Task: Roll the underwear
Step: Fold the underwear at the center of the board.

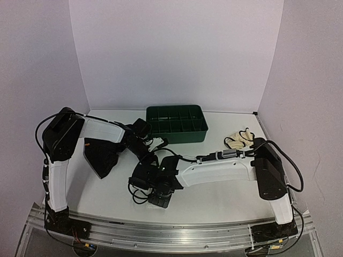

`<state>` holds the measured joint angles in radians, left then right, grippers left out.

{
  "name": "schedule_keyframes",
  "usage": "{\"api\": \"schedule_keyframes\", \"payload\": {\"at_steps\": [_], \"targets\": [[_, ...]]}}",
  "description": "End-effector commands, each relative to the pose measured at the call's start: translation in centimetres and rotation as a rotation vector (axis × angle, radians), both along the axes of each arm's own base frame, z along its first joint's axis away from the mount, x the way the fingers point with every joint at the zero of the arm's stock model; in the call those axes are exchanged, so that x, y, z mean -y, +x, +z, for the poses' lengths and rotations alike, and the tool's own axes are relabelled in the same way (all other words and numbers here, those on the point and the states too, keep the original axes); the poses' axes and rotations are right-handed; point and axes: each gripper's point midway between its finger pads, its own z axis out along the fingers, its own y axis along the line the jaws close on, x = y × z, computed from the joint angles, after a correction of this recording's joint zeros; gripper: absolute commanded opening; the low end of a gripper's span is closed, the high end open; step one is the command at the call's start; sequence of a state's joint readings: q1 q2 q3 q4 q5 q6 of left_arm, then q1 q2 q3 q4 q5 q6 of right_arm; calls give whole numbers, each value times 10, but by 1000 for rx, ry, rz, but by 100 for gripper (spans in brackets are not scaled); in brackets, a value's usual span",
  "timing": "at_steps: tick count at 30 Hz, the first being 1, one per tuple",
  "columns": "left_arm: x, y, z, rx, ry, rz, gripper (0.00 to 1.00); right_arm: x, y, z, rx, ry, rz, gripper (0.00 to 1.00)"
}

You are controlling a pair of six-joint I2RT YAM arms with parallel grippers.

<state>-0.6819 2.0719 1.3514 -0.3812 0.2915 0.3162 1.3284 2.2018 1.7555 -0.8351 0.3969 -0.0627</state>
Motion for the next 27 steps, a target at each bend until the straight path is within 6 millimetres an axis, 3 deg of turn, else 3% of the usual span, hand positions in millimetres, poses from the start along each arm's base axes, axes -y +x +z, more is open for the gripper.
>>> {"api": "schedule_keyframes", "payload": {"at_steps": [1,6,9,15,18,22,27], "targets": [[-9,-10,-25,-51,57,-16,51,-11,-3,5,-18,46,-34,0],[14,22,23,36,-39,-31,57,0,8,5,-113,148,-282,0],[15,39,47,73,-75,-24,62,6,12,8,-181,233,-420,0],[15,46,86,122,-134,-49,70,23,1,-5,-306,345,-589,0],[15,36,99,93,-160,-78,70,27,-5,-10,-379,387,-667,0],[4,8,106,61,-156,-158,70,37,-12,-19,-434,414,-745,0],[-22,-41,89,49,-100,-293,68,45,-19,-17,-479,459,-803,5]]}}
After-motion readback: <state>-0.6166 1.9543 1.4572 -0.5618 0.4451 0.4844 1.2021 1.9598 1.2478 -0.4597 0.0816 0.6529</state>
